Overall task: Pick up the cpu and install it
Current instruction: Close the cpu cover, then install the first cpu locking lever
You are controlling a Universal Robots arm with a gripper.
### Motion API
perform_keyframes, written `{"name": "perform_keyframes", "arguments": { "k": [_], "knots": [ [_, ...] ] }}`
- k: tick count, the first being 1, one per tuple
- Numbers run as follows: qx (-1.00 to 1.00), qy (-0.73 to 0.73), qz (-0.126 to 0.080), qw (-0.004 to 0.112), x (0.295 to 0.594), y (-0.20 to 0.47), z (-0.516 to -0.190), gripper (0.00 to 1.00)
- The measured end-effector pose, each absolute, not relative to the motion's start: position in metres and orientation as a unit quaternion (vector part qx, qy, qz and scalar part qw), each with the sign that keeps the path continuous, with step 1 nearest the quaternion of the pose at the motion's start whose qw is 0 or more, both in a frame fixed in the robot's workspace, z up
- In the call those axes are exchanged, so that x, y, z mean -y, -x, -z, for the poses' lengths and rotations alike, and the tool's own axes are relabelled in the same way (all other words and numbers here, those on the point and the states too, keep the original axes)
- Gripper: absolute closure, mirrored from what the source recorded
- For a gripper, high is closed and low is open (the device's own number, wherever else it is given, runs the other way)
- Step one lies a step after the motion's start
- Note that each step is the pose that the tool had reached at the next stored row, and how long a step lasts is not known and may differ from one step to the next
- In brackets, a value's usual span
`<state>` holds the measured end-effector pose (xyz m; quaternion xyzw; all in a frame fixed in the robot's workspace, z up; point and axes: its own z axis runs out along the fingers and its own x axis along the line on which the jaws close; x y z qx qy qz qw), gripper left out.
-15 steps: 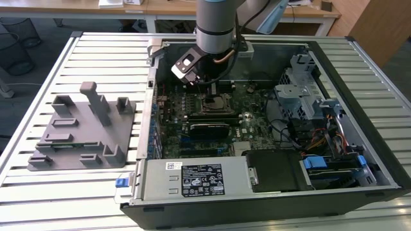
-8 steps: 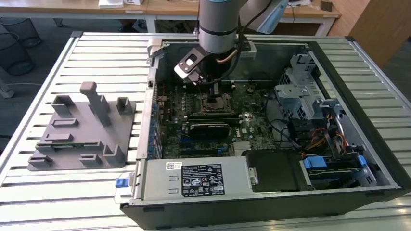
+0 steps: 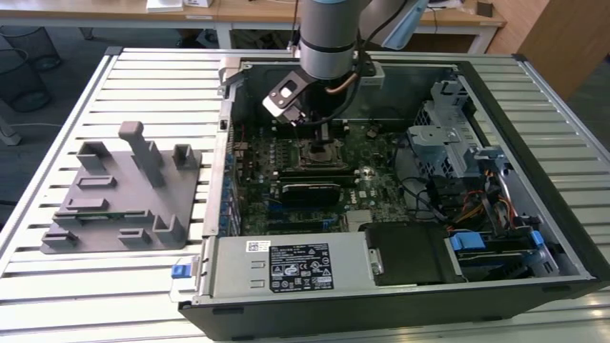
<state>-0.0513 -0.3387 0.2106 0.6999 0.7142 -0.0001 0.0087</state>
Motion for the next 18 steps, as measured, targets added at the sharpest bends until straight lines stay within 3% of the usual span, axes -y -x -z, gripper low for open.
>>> {"name": "perform_keyframes", "arguments": {
  "k": [18],
  "knots": [
    [-0.714, -0.700, 0.000, 0.009, 0.3387, 0.0476, -0.2127, 0.89]
  ]
}}
